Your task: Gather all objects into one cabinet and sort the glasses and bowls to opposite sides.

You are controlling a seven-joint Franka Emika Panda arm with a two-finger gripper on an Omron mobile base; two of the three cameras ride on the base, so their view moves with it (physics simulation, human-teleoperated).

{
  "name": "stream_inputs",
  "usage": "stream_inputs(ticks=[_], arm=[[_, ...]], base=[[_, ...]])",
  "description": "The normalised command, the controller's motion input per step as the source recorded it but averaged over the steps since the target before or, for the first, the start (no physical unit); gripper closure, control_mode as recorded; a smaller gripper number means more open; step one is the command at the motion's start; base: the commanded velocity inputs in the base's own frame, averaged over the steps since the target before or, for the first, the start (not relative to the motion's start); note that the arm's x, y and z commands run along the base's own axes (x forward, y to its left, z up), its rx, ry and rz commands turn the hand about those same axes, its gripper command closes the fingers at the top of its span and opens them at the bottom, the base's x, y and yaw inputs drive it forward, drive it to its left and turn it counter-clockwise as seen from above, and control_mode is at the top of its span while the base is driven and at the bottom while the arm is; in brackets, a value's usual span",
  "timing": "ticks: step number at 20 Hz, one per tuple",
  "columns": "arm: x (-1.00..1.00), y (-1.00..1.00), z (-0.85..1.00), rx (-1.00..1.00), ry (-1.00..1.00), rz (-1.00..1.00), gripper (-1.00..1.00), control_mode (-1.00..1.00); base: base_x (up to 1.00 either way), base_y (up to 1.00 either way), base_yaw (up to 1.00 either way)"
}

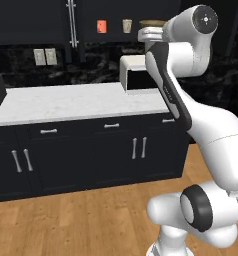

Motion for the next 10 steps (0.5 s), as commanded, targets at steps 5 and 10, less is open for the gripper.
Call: stream_inputs(ticks=[5,10], arm=[[0.0,0.0,0.0,0.0,0.0,0.0,1.0,1.0],[0.0,0.0,0.0,0.0,0.0,0.0,1.0,1.0]], base=[[0.0,-0.01,0.0],[0.0,-0.01,0.0]])
